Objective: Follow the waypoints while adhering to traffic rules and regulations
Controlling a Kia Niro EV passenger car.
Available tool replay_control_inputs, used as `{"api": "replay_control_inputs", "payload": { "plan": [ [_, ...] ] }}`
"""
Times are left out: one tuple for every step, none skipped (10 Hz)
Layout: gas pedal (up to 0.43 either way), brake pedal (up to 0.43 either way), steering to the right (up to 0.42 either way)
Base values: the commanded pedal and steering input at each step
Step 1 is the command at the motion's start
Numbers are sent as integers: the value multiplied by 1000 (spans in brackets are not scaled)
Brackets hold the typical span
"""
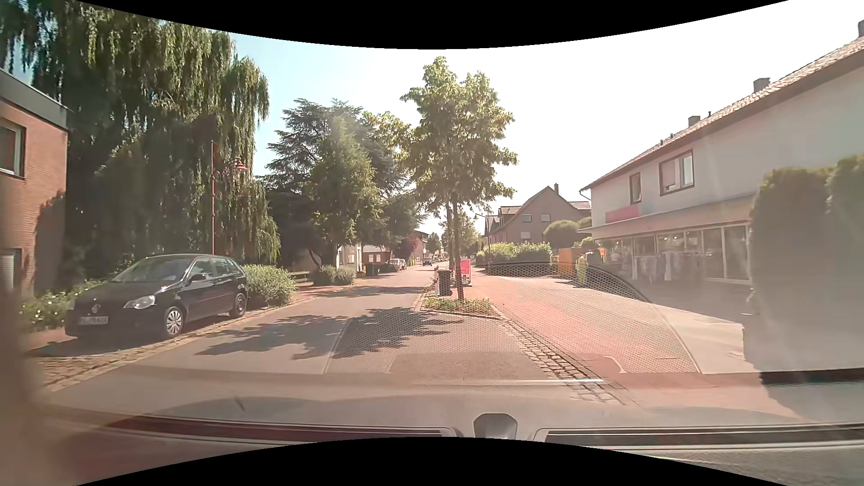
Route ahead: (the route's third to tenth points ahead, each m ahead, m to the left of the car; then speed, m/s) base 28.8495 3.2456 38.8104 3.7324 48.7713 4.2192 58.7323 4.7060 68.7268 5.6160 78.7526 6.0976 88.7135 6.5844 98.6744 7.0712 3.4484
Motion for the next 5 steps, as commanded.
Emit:
{"api": "replay_control_inputs", "payload": {
  "plan": [
    [228,6,-112],
    [248,6,-130],
    [260,6,-153],
    [260,6,-173],
    [260,6,-185]
  ]
}}
